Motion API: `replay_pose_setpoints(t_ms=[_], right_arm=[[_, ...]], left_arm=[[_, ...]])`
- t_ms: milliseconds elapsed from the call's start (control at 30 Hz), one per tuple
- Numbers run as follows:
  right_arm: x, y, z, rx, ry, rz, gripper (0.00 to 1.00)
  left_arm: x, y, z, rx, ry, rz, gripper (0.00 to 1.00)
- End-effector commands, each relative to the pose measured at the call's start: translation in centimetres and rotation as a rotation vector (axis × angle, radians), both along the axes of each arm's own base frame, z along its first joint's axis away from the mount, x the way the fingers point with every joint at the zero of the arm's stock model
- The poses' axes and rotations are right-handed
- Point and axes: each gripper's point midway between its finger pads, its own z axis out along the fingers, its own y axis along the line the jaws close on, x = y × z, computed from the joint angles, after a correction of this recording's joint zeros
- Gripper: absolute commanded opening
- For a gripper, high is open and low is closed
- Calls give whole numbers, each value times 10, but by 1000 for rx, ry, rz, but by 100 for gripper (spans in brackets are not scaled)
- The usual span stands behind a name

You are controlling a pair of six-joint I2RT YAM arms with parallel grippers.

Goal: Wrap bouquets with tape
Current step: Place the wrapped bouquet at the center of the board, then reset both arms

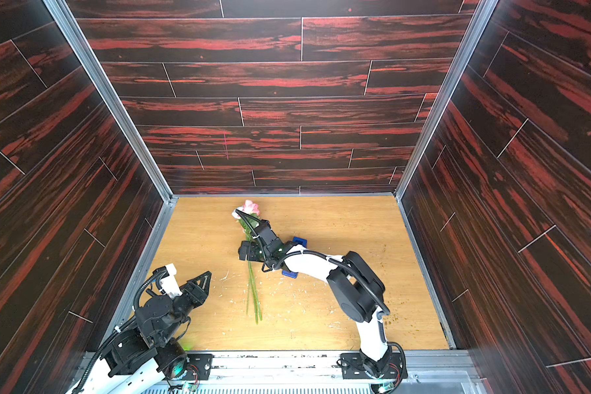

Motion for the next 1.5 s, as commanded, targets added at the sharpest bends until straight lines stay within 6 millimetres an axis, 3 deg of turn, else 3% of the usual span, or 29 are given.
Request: replay_pose_setpoints(t_ms=[0,133,233,300,367,433,533,633,667,700,867,933,1000,1167,1267,1367,1467], right_arm=[[0,-25,95,86,-211,-33,98],[-18,-88,162,30,-471,-81,98],[-25,-156,193,-79,-662,-199,98],[-24,-208,197,-177,-748,-333,98],[-20,-266,188,-292,-785,-518,98],[-13,-321,165,-399,-782,-643,98],[-2,-369,113,-439,-687,-659,99],[2,-412,79,-537,-728,-758,98],[1,-418,72,-568,-769,-770,98],[1,-420,66,-594,-815,-764,98],[20,-419,31,-680,-899,-706,98],[29,-419,28,-723,-954,-715,99],[30,-433,28,-751,-924,-804,99],[38,-439,8,-521,-819,-671,98],[44,-451,-6,-413,-751,-647,99],[48,-434,-9,-388,-755,-526,98],[52,-436,-12,-388,-726,-530,98]], left_arm=[[5,3,6,46,-24,23,42],[15,2,24,171,-93,22,47],[25,17,43,351,-143,105,57],[33,36,55,484,-165,221,64],[42,54,63,637,-185,342,73],[55,68,63,758,-199,443,82],[80,95,40,790,-156,528,87],[100,135,4,812,-31,608,90],[104,147,-8,822,9,634,91],[109,155,-23,856,49,623,99],[116,175,-72,872,100,629,100],[122,182,-75,853,83,641,100],[137,176,-80,864,91,544,100],[170,166,-97,884,181,360,100],[171,164,-98,884,178,344,100],[169,156,-97,883,146,298,100],[172,151,-101,890,157,257,100]])
